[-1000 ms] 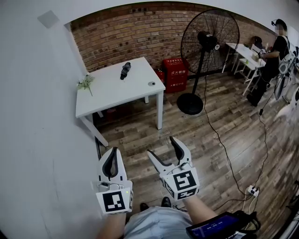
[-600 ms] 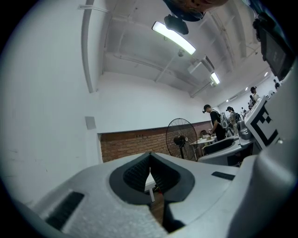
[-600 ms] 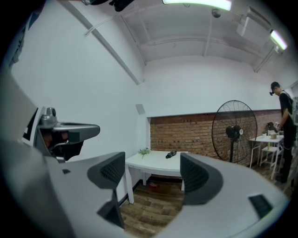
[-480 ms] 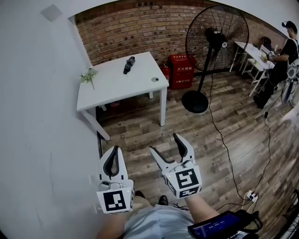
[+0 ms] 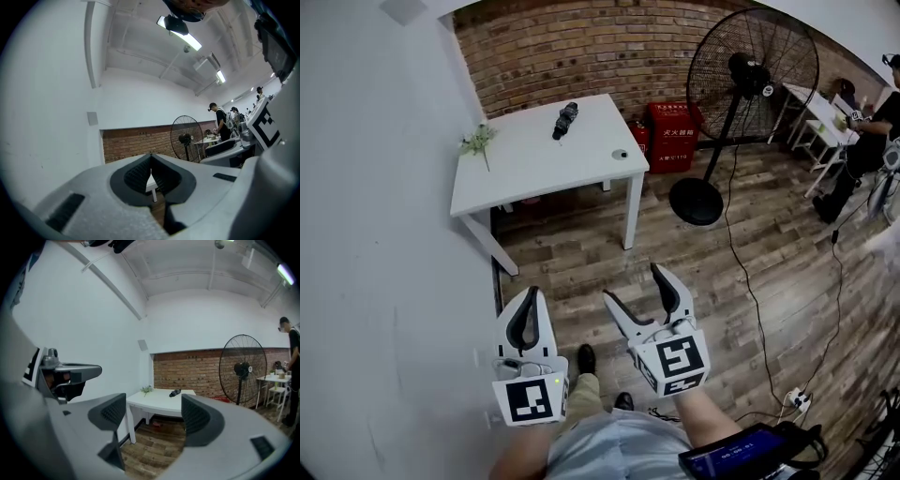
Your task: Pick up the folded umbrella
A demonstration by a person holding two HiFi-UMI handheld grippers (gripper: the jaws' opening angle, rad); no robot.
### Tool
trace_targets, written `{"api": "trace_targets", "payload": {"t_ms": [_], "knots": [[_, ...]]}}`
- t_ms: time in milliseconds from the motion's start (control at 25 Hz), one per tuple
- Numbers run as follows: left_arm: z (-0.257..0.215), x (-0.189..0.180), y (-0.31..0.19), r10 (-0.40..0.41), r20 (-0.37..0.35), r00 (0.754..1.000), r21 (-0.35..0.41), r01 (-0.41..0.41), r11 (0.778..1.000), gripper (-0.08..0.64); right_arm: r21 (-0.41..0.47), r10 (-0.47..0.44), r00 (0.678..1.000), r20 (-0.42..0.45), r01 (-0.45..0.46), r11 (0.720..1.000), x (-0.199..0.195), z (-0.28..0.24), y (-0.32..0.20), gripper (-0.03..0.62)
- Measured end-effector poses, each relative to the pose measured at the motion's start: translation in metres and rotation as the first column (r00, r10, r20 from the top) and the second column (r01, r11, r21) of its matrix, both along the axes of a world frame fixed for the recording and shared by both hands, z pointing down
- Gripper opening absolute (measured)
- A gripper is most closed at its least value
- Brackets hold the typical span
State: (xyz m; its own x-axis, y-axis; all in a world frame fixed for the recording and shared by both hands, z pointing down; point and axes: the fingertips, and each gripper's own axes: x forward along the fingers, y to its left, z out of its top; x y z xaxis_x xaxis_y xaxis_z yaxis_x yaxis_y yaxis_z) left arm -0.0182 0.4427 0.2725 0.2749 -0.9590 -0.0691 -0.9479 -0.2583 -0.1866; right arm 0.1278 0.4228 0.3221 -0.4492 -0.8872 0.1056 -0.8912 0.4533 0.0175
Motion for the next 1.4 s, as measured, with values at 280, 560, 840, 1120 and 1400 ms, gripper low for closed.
{"api": "trace_targets", "payload": {"t_ms": [280, 560, 840, 1120, 1400], "knots": [[0.017, -0.026, -0.059, -0.005, -0.011, 1.000, -0.050, 0.005, 0.999, 0.008, -0.011, 0.014, 1.000, -0.017, -0.014, 1.000, -0.024, 0.009, -0.057, 0.370], [0.019, -0.062, -0.138, 0.005, -0.027, 1.000, -0.055, -0.007, 0.998, 0.008, -0.026, 0.035, 0.999, -0.030, -0.036, 0.999, -0.058, 0.013, -0.135, 0.368], [0.000, -0.090, -0.195, 0.012, -0.035, 0.999, 0.000, -0.012, 1.000, 0.008, 0.018, 0.050, 0.998, -0.035, -0.049, 0.999, -0.083, -0.006, -0.195, 0.364], [-0.015, -0.110, -0.239, 0.034, -0.032, 0.999, 0.039, -0.032, 0.999, 0.008, 0.055, 0.087, 0.996, -0.037, -0.085, 0.995, -0.101, -0.022, -0.238, 0.360], [0.003, -0.110, -0.265, 0.068, -0.026, 0.997, 0.002, -0.068, 0.998, 0.008, 0.021, 0.117, 0.992, -0.055, -0.116, 0.993, -0.104, -0.010, -0.258, 0.359]]}}
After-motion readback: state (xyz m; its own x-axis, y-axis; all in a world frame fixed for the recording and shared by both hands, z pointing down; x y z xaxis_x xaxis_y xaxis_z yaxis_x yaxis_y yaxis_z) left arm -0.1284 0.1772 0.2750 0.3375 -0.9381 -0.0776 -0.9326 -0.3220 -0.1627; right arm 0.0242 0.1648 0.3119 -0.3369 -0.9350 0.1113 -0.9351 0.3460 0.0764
